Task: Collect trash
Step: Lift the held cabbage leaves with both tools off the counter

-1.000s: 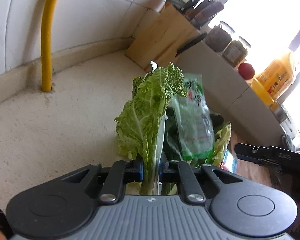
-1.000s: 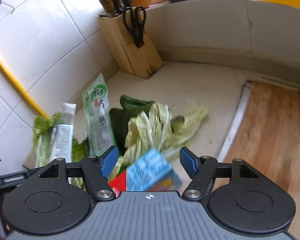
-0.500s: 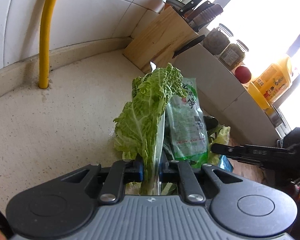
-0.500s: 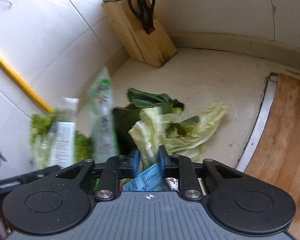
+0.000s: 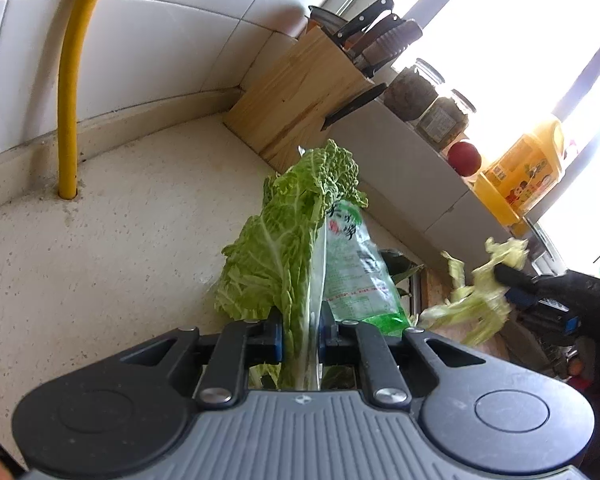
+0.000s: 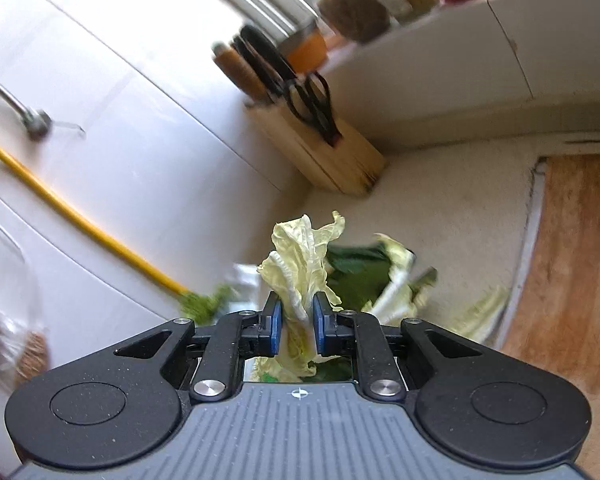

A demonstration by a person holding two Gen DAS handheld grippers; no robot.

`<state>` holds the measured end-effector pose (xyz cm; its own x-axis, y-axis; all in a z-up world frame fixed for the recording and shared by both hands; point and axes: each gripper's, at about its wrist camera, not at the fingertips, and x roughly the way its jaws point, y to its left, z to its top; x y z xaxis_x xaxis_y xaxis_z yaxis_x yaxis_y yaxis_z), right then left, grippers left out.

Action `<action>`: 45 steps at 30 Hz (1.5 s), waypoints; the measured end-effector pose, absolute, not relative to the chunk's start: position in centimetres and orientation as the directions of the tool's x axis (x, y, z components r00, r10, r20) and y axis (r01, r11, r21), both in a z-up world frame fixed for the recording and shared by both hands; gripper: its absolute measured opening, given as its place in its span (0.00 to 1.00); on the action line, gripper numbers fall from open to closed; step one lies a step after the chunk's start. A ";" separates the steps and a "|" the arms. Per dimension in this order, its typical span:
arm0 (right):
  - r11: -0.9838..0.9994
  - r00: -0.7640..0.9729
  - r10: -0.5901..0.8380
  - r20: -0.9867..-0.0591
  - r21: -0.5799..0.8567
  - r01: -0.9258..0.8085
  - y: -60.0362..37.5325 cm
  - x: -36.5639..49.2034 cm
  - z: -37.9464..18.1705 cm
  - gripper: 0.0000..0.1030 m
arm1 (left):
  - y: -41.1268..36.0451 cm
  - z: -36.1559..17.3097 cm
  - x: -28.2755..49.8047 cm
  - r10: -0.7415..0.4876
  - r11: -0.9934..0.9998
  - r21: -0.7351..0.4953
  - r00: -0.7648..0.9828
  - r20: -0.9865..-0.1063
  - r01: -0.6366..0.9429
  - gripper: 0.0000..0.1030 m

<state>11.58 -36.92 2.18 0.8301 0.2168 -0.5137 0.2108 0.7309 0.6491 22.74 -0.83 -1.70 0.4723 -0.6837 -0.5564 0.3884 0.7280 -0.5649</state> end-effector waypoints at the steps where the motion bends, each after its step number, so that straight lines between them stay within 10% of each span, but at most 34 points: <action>1: 0.725 0.840 0.219 -0.496 0.659 0.200 -37.1 11.4 2.7 0.21 | -0.7 -1.6 22.7 -0.684 0.727 -0.566 0.476 -0.553 0.389 0.12; 27: 0.704 0.880 0.266 -0.394 0.703 0.102 -36.4 10.0 4.1 0.21 | 1.3 1.6 20.5 -0.727 0.671 -0.616 0.529 -0.438 0.412 0.12; 45: 0.670 0.842 0.311 -0.440 0.730 0.134 -36.6 9.4 1.0 0.21 | -3.9 -3.6 20.6 -0.628 0.778 -0.496 0.449 -0.636 0.385 0.24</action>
<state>9.38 -36.57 1.04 0.8425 0.3107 -0.4401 0.1341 0.6702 0.7299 20.55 -3.89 -3.62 0.4487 -0.6278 -0.6360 0.3849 0.7781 -0.4964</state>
